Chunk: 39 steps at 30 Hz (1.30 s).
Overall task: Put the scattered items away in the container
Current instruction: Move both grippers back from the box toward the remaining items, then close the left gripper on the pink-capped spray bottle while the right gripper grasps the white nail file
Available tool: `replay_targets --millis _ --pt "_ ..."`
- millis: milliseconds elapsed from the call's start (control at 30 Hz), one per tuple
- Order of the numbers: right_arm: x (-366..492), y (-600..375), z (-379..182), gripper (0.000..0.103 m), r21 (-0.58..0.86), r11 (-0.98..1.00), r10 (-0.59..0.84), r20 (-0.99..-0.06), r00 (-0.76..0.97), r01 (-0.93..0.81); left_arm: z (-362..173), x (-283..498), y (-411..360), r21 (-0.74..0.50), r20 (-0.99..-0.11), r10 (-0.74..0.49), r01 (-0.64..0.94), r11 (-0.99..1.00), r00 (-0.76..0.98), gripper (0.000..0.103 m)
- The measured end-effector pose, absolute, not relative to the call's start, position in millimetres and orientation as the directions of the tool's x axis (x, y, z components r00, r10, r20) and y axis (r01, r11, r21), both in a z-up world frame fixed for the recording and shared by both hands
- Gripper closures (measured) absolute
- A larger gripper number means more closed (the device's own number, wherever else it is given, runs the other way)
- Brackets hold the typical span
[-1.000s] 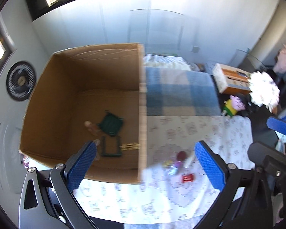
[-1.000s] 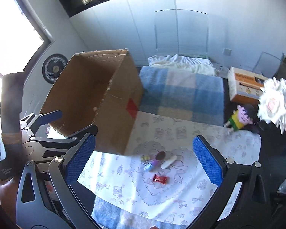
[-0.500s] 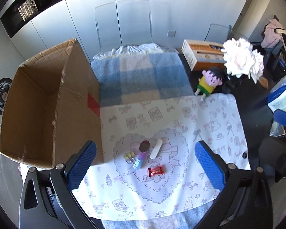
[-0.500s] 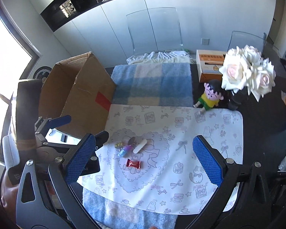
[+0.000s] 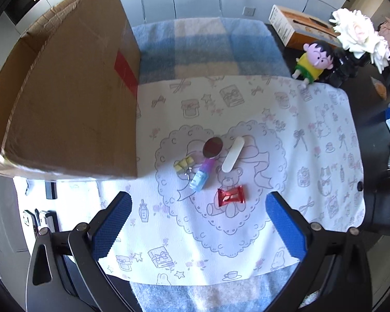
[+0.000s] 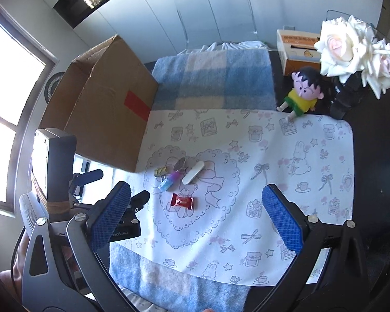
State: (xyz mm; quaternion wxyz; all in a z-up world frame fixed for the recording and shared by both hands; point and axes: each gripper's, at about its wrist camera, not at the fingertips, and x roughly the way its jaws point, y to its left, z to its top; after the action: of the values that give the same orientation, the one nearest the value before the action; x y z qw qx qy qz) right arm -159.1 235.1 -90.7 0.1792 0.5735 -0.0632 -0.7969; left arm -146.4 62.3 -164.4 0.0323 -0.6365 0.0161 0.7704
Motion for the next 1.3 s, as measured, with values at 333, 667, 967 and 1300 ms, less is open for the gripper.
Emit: replay_targets --millis 333,667,967,1300 --pt "-168 219 -142 0.017 0.268 -0.936 -0.313 -0.931 -0.188 0.229 -204 -135 51 -0.078 -0.99 0.083 -0.052 -0.996 -0.11 0.049" --pt "-190 182 -200 0.034 0.2 -0.925 -0.236 -0.969 -0.076 0.322 -240 -147 41 -0.11 -0.993 0.111 -0.026 -0.994 -0.048 0.063" --pt "-206 164 -240 0.034 0.208 -0.923 -0.217 -0.976 0.008 0.323 -266 -160 42 -0.095 -0.995 0.096 -0.039 -0.995 -0.014 0.063" --pt "-220 155 -269 0.034 0.214 -0.92 -0.204 -0.977 0.064 0.328 -282 -172 51 -0.084 -0.996 0.085 -0.058 -0.995 -0.008 0.063"
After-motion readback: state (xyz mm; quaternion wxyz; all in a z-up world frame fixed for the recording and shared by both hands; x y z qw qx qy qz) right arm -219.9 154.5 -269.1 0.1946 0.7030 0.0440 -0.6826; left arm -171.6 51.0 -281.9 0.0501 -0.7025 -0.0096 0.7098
